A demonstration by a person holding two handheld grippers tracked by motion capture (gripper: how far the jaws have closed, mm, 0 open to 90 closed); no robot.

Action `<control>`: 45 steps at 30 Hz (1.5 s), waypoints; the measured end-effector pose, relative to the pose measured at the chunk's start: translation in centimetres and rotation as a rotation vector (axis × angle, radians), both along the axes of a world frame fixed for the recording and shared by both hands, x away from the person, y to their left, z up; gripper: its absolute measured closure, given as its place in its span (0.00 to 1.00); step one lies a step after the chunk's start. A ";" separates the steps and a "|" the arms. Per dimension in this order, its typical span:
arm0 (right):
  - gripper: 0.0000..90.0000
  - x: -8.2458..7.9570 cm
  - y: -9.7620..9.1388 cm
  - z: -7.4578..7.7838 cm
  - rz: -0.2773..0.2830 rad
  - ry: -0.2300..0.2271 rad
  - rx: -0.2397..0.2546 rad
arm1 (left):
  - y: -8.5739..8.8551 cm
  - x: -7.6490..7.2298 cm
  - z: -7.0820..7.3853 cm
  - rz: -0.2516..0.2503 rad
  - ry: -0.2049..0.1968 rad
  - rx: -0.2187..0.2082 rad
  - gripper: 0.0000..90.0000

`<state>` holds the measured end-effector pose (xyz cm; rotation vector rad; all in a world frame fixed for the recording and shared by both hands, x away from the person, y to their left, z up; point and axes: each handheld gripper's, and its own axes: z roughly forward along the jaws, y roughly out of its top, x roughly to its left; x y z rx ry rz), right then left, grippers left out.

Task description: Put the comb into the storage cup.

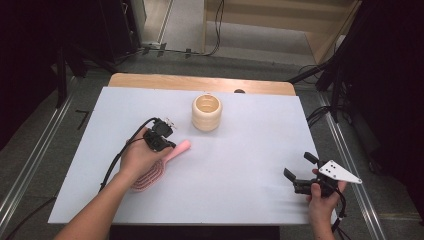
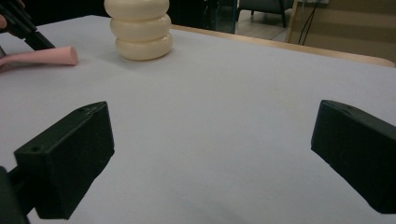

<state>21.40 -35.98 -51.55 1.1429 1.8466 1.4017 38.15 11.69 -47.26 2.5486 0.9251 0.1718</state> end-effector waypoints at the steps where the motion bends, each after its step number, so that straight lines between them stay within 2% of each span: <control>1: 0.00 0.0 0.0 0.0 0.000 0.000 0.000 | -0.3 -0.2 0.0 -0.009 0.000 -0.002 1.00; 2: 0.00 0.0 0.0 0.0 0.000 0.000 0.002 | -0.9 -0.5 0.0 -0.031 0.002 0.002 1.00; 10: 0.00 0.0 0.0 0.0 0.001 -0.001 0.002 | -2.8 -1.9 0.0 -0.100 0.015 0.004 1.00; 18: 0.00 0.0 0.0 0.0 0.002 -0.001 0.000 | -4.0 -3.4 0.0 -0.187 0.032 0.038 1.00; 31: 0.00 0.0 0.1 0.0 0.003 0.002 0.000 | -5.0 -5.6 -0.3 -0.243 0.046 0.021 1.00; 36: 0.00 0.0 0.1 0.0 0.002 0.004 -0.003 | -4.7 -6.0 -0.1 -0.249 0.047 -0.013 1.00; 38: 0.00 0.1 0.1 0.0 0.003 0.003 -0.005 | -4.3 -6.4 0.2 -0.260 0.020 -0.044 0.99; 40: 0.00 0.0 0.1 0.0 0.002 0.003 -0.004 | -3.9 -6.6 0.4 -0.259 0.005 -0.080 0.87; 41: 0.00 0.0 0.1 0.0 0.001 0.005 -0.004 | -3.9 -6.6 0.4 -0.259 0.005 -0.080 0.82; 42: 0.00 0.1 0.1 0.0 0.002 0.003 -0.005 | -3.3 -6.8 0.8 -0.271 -0.007 -0.128 0.76; 43: 0.00 0.0 0.1 0.0 0.002 0.004 -0.005 | -3.3 -6.8 0.8 -0.271 -0.007 -0.128 0.69; 44: 0.00 0.1 0.1 0.0 0.001 0.004 -0.005 | -2.7 -7.1 1.0 -0.265 -0.026 -0.175 0.63; 45: 0.00 0.1 0.1 0.0 0.001 0.005 -0.006 | -2.4 -7.2 1.1 -0.268 -0.033 -0.199 0.58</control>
